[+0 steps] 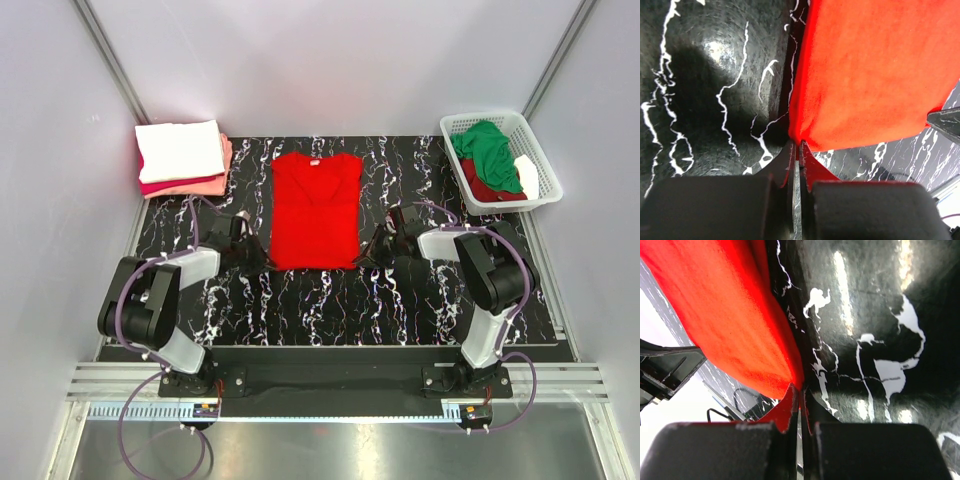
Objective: Fold and stack the t-shirts
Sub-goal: Fold the tshirt
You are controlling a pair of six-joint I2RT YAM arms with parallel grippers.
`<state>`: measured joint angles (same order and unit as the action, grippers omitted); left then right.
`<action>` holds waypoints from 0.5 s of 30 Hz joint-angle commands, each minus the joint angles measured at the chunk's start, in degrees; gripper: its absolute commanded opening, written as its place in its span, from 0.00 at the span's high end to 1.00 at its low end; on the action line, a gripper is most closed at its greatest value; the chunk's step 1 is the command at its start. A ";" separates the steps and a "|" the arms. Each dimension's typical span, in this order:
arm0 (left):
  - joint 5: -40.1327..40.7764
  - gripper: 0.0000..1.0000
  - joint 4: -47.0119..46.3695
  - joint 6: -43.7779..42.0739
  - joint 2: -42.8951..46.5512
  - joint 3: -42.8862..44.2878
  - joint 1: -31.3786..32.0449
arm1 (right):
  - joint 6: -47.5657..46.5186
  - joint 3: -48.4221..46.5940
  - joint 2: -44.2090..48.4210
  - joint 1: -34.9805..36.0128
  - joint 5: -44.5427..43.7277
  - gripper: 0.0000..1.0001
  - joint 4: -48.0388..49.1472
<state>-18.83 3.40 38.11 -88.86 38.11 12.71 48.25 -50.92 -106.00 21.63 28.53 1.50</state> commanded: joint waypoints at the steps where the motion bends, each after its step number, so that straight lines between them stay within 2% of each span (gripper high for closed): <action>1: 0.89 1.00 -0.68 -0.49 -0.53 0.38 0.91 | -1.40 -0.50 3.16 0.08 -0.40 1.00 -3.43; 7: 4.94 1.00 8.02 0.56 5.26 -0.22 4.77 | -4.30 1.08 8.34 0.08 -1.99 1.00 -9.66; 11: 6.17 1.00 13.29 2.85 15.61 -3.29 9.34 | -5.09 2.75 15.61 0.08 -3.22 1.00 -15.90; 15: 10.03 1.00 24.07 5.39 25.65 -3.39 13.82 | -4.66 6.70 24.41 0.08 -4.80 1.00 -23.63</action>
<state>-13.08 18.79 40.97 -69.34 34.59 24.08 44.62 -46.09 -88.16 21.63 25.71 -14.15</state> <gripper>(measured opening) 0.021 0.014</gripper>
